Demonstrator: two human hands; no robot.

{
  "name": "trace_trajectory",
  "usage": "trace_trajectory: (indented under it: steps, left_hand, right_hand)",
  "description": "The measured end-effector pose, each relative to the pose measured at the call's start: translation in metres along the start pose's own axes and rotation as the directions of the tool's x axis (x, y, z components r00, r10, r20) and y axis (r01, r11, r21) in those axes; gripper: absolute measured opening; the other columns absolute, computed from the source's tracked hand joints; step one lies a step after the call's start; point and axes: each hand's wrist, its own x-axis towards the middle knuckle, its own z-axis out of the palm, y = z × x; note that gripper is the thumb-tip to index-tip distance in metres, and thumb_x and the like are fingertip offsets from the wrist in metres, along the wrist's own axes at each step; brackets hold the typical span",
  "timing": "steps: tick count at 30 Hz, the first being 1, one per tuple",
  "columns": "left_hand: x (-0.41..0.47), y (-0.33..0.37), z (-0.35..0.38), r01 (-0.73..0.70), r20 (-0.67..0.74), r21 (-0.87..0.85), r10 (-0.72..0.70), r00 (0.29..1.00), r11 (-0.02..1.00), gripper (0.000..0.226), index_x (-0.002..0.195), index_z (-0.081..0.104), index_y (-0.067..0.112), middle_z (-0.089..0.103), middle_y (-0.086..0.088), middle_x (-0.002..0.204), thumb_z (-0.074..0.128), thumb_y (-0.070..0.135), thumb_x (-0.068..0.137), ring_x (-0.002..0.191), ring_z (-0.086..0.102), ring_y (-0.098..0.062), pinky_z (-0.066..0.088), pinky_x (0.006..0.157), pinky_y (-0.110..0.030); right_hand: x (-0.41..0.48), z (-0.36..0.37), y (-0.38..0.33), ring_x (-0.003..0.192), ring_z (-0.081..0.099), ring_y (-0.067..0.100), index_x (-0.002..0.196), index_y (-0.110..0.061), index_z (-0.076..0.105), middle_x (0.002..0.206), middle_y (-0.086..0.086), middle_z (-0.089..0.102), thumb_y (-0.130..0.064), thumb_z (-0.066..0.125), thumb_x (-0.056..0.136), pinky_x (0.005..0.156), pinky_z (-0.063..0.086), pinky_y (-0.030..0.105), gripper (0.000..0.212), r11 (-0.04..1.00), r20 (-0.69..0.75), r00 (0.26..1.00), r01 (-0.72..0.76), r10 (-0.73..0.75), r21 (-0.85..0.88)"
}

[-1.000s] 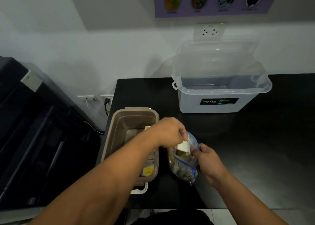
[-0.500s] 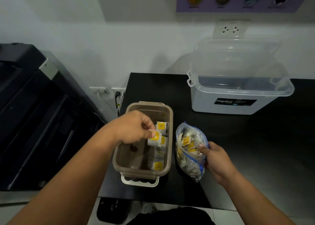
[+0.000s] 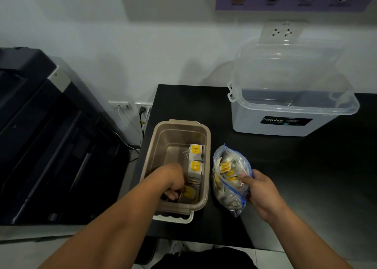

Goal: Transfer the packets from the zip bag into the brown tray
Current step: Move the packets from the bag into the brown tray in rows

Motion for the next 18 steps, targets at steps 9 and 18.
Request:
trace_trajectory:
  steps: [9,18]
  left_hand:
    - [0.013,0.001,0.007,0.067,-0.015,-0.141,-0.07,0.997,0.988,0.025,0.123,0.059,-0.002,0.063,-0.016,0.088,0.054,0.002,0.099,0.069,0.065,-0.022,0.061,0.069,-0.034]
    - [0.021,-0.003,0.011,0.066,-0.008,-0.264,-0.07,0.997,0.962,0.024,0.119,0.063,-0.001,0.071,-0.022,0.11,0.056,-0.003,0.095,0.095,0.074,-0.03,0.06,0.088,-0.043]
  right_hand:
    - [0.002,0.001,0.004,0.094,0.077,0.031,0.116,-0.012,0.067,0.104,0.014,0.079,-0.014,0.056,0.105,0.069,0.06,0.04,0.016,1.0,0.001,1.0,-0.005,0.005,-0.006]
    - [-0.001,0.001,0.003,0.092,0.078,0.028,0.114,-0.013,0.067,0.1,0.01,0.08,-0.015,0.057,0.105,0.075,0.062,0.044,0.014,1.0,0.01,1.0,0.005,-0.005,-0.01]
